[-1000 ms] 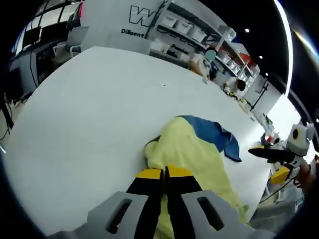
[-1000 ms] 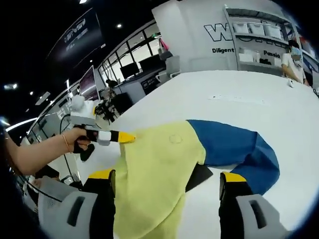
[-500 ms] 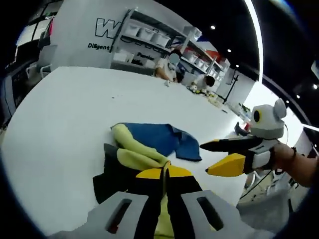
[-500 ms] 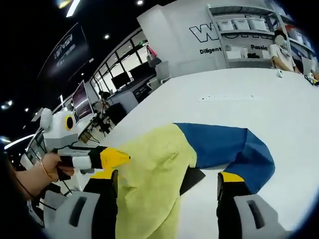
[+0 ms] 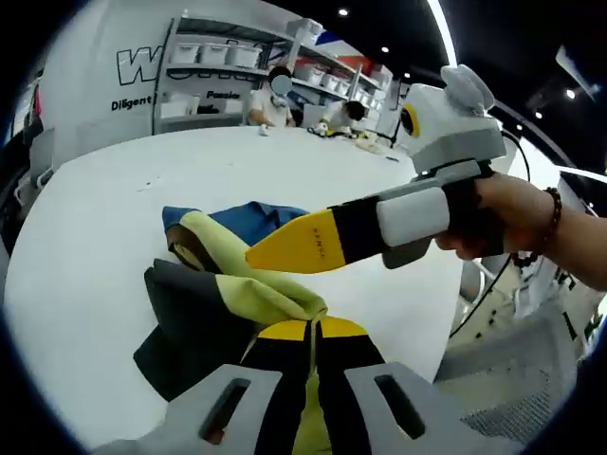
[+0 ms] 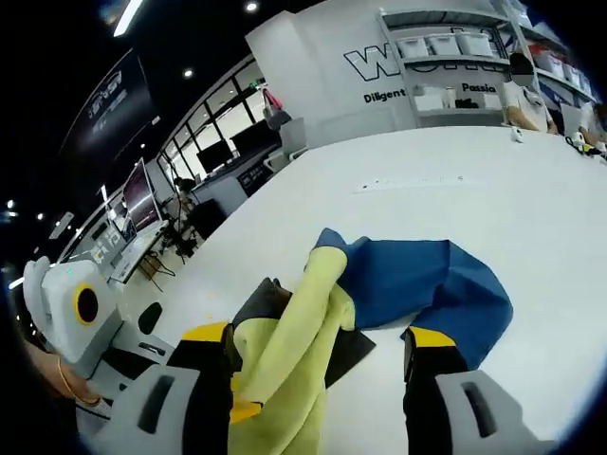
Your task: Fold the garment on the visible template until the final outline fits inside the template.
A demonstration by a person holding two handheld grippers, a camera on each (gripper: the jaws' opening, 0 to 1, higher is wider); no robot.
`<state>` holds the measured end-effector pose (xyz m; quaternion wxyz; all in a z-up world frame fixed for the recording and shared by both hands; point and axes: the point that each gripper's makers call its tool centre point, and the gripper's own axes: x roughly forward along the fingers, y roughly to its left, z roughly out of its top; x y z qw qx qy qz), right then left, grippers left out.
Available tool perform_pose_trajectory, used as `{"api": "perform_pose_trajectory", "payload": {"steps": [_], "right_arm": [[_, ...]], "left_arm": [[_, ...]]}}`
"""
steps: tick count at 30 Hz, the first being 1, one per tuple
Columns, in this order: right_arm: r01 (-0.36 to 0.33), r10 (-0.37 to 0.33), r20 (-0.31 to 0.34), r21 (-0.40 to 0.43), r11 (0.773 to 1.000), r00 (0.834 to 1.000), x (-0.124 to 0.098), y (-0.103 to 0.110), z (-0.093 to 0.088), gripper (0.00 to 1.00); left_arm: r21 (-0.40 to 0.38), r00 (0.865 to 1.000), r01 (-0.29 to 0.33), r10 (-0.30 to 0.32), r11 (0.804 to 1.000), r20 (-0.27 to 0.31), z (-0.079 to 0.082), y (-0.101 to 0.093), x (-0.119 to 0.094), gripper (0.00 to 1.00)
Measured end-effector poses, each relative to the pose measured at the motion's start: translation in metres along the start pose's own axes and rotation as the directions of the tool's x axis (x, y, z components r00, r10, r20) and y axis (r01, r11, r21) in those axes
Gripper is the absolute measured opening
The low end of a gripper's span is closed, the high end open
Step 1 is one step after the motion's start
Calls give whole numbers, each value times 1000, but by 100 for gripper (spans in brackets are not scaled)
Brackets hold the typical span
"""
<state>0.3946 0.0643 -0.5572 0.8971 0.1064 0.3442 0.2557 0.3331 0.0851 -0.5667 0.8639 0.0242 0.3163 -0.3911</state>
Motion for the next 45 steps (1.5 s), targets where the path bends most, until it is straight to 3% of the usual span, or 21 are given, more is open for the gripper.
{"api": "perform_pose_trajectory", "payload": {"steps": [8,11,16,17,23,28,30,32,34,41,45], "right_arm": [[-31,33,-107,22,999,994,15,6,-42,63],[-46,52,-101,61,997,993,17,11,-44,47],[-56,60,-134,31,998,989,21,14,-51,4],[-53,57,-140,26,998,988,22,12,-53,0],[-25,30,-140,37,999,990,19,5,-55,0],[-7,14,-151,46,999,988,16,-3,-59,0],[1,8,-152,54,999,988,13,-6,-60,0],[5,4,-151,64,998,989,11,-9,-61,0],[8,3,-152,67,998,988,10,-11,-62,0],[12,2,-158,86,996,988,6,-16,-65,0],[10,5,-158,91,996,987,6,-16,-65,0]], "left_arm": [[-1,1000,-8,8,1000,-18,-10,-2,9,0],[-12,1000,-7,7,1000,-28,-15,-2,12,0],[-21,1000,8,-8,1000,-28,-16,-5,12,0],[-15,1000,10,-11,1000,-29,-16,-6,12,0],[-58,1000,-14,14,998,-2,-8,7,-3,5],[-129,990,-133,138,983,26,-2,45,-21,8],[-159,984,-171,177,972,25,-3,62,-26,17],[-218,973,-227,233,949,0,-10,82,-30,30],[-283,965,-258,263,924,-22,-18,98,-33,32],[-339,959,-285,271,897,-87,-37,122,-27,36],[-382,965,-263,237,886,-115,-47,125,-20,34]]}}
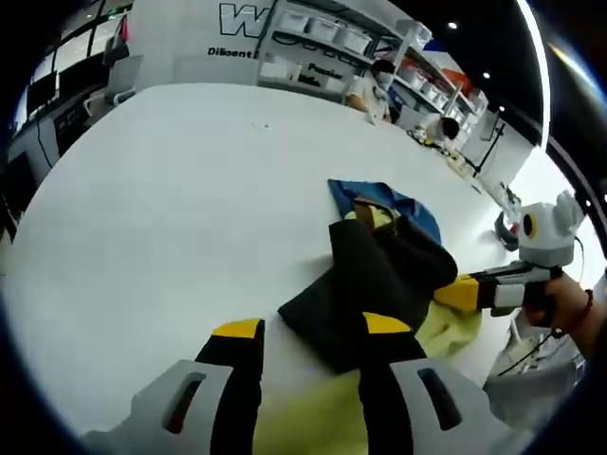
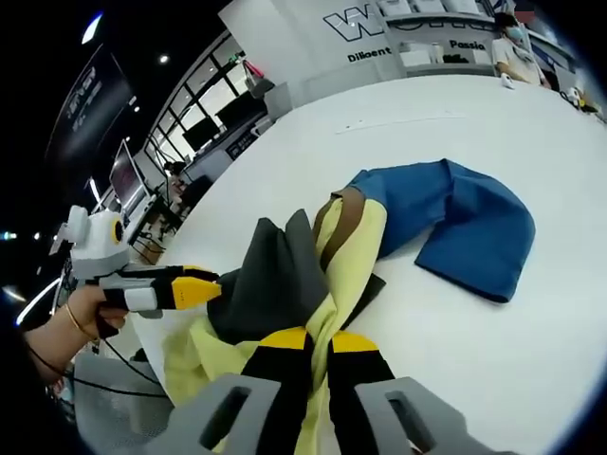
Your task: Fold the garment on the visible template until the final outline fits inside the template.
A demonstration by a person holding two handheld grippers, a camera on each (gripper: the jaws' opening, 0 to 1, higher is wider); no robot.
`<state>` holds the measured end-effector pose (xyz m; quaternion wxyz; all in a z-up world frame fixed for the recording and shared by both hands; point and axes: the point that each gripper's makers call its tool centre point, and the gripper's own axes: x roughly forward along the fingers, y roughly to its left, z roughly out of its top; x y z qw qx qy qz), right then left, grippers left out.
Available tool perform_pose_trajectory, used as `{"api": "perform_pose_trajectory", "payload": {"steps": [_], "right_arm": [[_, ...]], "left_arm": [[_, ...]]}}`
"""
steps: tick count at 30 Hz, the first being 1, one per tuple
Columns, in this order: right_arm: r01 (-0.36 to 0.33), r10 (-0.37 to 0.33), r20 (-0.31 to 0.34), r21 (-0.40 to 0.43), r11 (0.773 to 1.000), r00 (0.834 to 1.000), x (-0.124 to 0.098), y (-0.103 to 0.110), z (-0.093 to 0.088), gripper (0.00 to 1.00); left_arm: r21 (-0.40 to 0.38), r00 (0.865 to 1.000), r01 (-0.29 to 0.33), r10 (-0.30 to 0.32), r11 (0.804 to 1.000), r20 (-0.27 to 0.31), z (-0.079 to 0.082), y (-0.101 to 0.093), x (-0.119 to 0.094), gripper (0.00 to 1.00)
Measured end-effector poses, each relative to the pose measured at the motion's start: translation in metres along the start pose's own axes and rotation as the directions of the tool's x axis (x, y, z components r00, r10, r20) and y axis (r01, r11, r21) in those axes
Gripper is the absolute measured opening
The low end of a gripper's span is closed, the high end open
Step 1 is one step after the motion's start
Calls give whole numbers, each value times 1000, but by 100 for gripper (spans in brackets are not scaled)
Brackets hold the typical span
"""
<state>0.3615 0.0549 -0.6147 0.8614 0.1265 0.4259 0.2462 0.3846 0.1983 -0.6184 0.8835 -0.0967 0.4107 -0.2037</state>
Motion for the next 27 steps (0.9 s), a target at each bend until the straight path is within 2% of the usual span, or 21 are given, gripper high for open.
{"api": "perform_pose_trajectory", "payload": {"steps": [1,5,11,14,16,17,19,22,24,27], "right_arm": [[0,0,0,1,1000,1000,0,0,0,0],[-4,4,-2,2,1000,1000,0,0,0,0],[-6,6,-2,-1,1000,1000,0,0,1,0],[-7,7,0,1,1000,1000,0,0,1,0],[-6,6,1,0,1000,1000,0,0,2,0],[-5,5,3,-2,1000,1000,0,1,2,0],[-3,3,7,-3,1000,1000,0,0,2,0],[1,-1,9,0,1000,1000,0,-1,3,0],[0,0,11,9,1000,1000,-1,-1,3,0],[-6,6,18,20,1000,1000,-3,0,5,0]], "left_arm": [[-27,1000,4,-4,1000,-8,-2,0,1,34],[-48,1000,23,-23,999,-9,-1,-1,7,31],[-72,998,52,-54,996,-17,1,-7,15,19],[-52,995,91,-93,994,-35,-1,-12,16,10],[-88,993,110,-114,990,-35,-1,-13,16,0],[-86,994,98,-101,991,-32,-1,-10,15,0],[-94,993,115,-118,989,-18,2,-12,14,0],[-71,994,109,-108,992,11,9,-11,7,0],[-73,993,109,-105,991,61,20,-8,0,0],[-90,990,111,-101,990,101,30,-8,-11,0]]}}
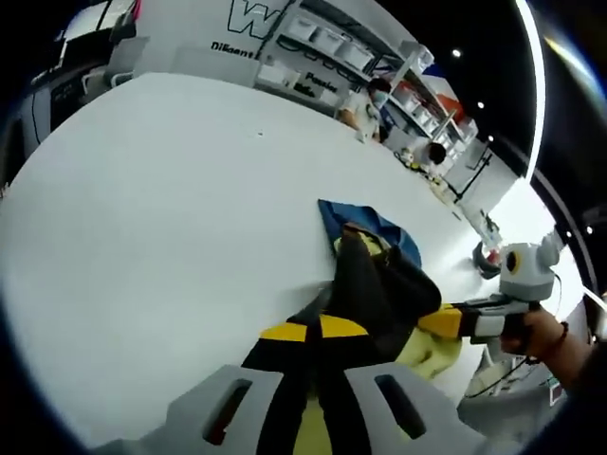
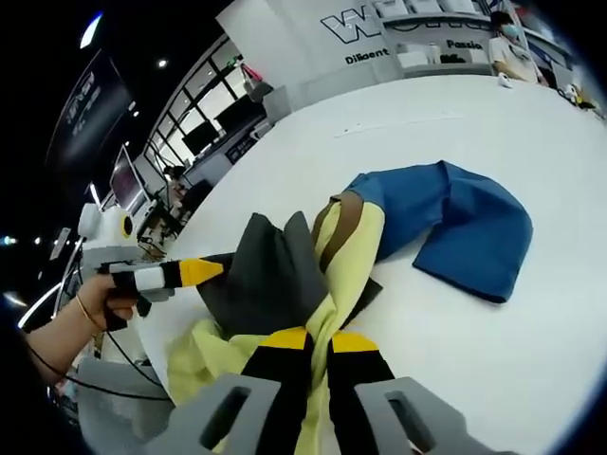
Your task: Fold the garment on the visible template until the final outline fits inside the template.
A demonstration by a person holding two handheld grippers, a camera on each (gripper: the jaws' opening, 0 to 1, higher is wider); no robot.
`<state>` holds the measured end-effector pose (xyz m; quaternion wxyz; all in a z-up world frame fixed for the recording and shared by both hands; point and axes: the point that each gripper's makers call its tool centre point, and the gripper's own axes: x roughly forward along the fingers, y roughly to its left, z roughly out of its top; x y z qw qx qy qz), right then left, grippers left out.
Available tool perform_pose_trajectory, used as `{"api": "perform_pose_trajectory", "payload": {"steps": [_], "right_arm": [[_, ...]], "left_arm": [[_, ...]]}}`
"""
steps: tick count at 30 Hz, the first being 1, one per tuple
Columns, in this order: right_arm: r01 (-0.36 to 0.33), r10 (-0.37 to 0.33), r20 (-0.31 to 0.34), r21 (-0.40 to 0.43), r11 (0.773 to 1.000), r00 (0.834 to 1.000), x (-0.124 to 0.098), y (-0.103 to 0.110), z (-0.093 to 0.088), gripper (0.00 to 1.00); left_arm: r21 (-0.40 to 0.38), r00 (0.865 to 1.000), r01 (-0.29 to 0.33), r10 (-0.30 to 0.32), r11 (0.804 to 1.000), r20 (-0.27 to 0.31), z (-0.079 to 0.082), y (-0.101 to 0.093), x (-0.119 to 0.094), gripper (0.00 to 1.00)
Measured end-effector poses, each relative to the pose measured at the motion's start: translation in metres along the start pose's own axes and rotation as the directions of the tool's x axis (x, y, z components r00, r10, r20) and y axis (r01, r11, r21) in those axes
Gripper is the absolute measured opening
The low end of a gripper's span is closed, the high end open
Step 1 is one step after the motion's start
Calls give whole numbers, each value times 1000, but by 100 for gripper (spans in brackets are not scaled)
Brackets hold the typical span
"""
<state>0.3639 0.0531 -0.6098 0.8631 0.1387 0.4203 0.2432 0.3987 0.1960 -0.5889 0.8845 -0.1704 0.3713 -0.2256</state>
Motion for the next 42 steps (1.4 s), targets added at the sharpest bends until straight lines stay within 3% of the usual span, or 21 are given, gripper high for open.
{"api": "perform_pose_trajectory", "payload": {"steps": [7,11,16,22,27,29,34,35,38,42], "right_arm": [[-41,41,15,-18,999,999,-3,10,5,1],[-54,54,22,-5,999,998,-5,13,8,0],[-71,71,40,-10,997,997,-10,20,14,0],[-72,73,34,-33,997,997,-13,23,15,0],[-13,15,15,-83,996,1000,-21,11,8,2],[-10,11,19,-80,997,1000,-25,8,8,3],[17,-13,63,-53,998,998,-46,-3,16,11],[26,-22,74,-52,998,997,-51,-6,19,11],[51,-46,103,-43,998,994,-63,-12,25,11],[86,-83,125,-23,996,989,-74,-26,28,14]], "left_arm": [[-4,994,2,-1,1000,107,33,-2,-19,0],[33,988,13,-18,999,152,49,-13,-30,0],[137,973,11,-42,991,227,79,-34,-46,0],[261,961,31,-100,965,258,93,-73,-57,0],[411,962,54,-158,910,222,81,-112,-50,0],[422,962,91,-188,902,196,71,-127,-46,0],[499,960,169,-256,850,112,37,-166,-31,0],[524,960,191,-270,830,77,26,-174,-28,0],[530,953,242,-303,812,29,3,-191,-22,0],[543,954,259,-301,799,-12,-17,-197,-17,0]]}}
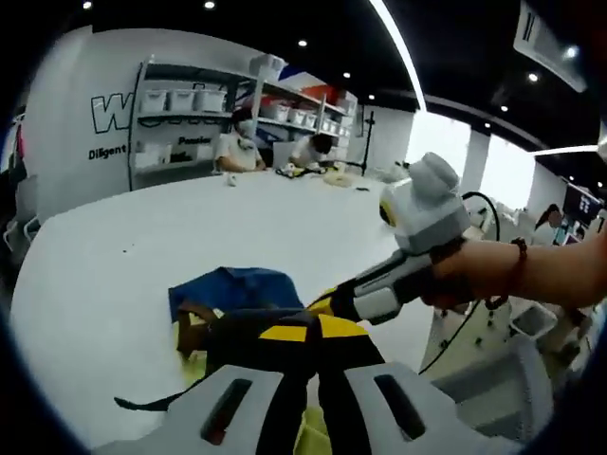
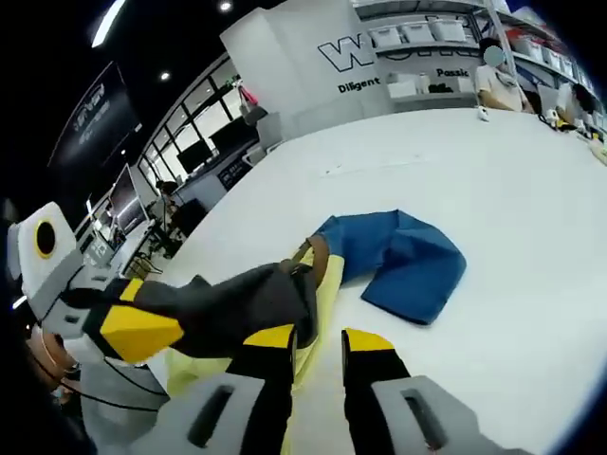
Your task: Fold the garment on the visible template until the final outline fits inside the template.
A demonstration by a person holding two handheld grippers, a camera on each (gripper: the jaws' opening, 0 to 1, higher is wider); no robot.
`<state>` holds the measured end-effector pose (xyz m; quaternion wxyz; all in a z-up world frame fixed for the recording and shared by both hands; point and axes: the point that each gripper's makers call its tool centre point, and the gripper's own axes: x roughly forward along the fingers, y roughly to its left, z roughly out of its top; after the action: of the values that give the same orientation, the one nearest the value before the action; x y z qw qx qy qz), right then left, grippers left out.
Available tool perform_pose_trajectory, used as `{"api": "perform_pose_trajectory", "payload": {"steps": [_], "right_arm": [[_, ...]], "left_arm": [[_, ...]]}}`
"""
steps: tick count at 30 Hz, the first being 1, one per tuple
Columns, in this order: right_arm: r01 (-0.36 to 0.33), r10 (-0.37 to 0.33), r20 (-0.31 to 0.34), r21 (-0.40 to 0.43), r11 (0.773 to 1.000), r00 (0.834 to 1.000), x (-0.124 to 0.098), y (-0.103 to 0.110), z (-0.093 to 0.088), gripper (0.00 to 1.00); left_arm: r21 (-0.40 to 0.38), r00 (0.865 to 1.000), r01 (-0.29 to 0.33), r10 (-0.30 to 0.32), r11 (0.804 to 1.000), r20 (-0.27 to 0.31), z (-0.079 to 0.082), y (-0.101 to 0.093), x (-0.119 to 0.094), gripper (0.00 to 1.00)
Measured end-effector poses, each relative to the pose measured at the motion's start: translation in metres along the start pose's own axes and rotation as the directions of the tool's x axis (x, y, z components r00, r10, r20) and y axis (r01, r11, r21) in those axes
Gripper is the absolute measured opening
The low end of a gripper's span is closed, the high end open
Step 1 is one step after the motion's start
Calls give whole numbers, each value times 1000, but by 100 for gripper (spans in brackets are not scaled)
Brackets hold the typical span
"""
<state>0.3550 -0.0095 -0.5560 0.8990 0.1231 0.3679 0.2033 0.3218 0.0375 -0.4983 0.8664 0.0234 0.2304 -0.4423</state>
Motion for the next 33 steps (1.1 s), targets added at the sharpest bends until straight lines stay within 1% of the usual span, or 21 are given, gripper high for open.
{"api": "perform_pose_trajectory", "payload": {"steps": [1,4,8,9,13,16,18,20,21,22,25,26,28,29,31,33], "right_arm": [[4,-4,1,6,1000,1000,-2,-1,0,15],[1,-1,6,17,1000,1000,-5,-4,0,15],[-37,35,25,51,998,999,-6,6,2,19],[-62,60,29,68,996,998,-6,12,2,20],[-88,87,25,75,993,996,-7,23,5,27],[-117,116,21,72,991,993,-9,33,7,32],[-133,132,17,77,988,991,-9,38,7,39],[-146,146,10,80,986,989,-8,43,6,44],[-150,150,-4,82,985,989,-6,45,2,44],[-148,150,-21,84,985,988,-4,46,-2,44],[-133,145,-107,109,985,984,3,45,-20,39],[-124,139,-123,121,985,983,4,45,-24,38],[-135,151,-127,127,983,980,7,51,-28,38],[-136,155,-129,143,980,979,8,53,-29,34],[-151,173,-140,155,976,975,8,57,-31,20],[-148,171,-148,154,977,974,9,58,-33,8]], "left_arm": [[9,1000,8,-8,1000,-10,-7,-5,2,0],[17,999,19,-18,1000,-37,-18,-10,3,0],[20,998,21,-20,1000,-61,-28,-11,5,0],[4,997,23,-23,1000,-77,-34,-11,5,0],[-33,996,30,-33,999,-88,-43,-14,7,0],[-39,995,33,-37,999,-97,-47,-16,7,0],[-37,994,33,-36,999,-102,-49,-17,8,0],[-39,994,32,-36,999,-100,-50,-18,7,0],[-40,994,32,-36,999,-101,-50,-18,8,0],[-41,994,32,-36,999,-102,-51,-19,8,0],[-38,994,28,-32,999,-105,-53,-21,6,0],[-35,994,22,-26,999,-104,-54,-21,5,0],[-34,995,19,-23,999,-102,-54,-21,5,0],[-34,995,20,-23,999,-101,-54,-22,5,0],[-29,994,24,-27,999,-104,-55,-22,4,0],[-22,994,26,-29,999,-105,-56,-23,4,0]]}}
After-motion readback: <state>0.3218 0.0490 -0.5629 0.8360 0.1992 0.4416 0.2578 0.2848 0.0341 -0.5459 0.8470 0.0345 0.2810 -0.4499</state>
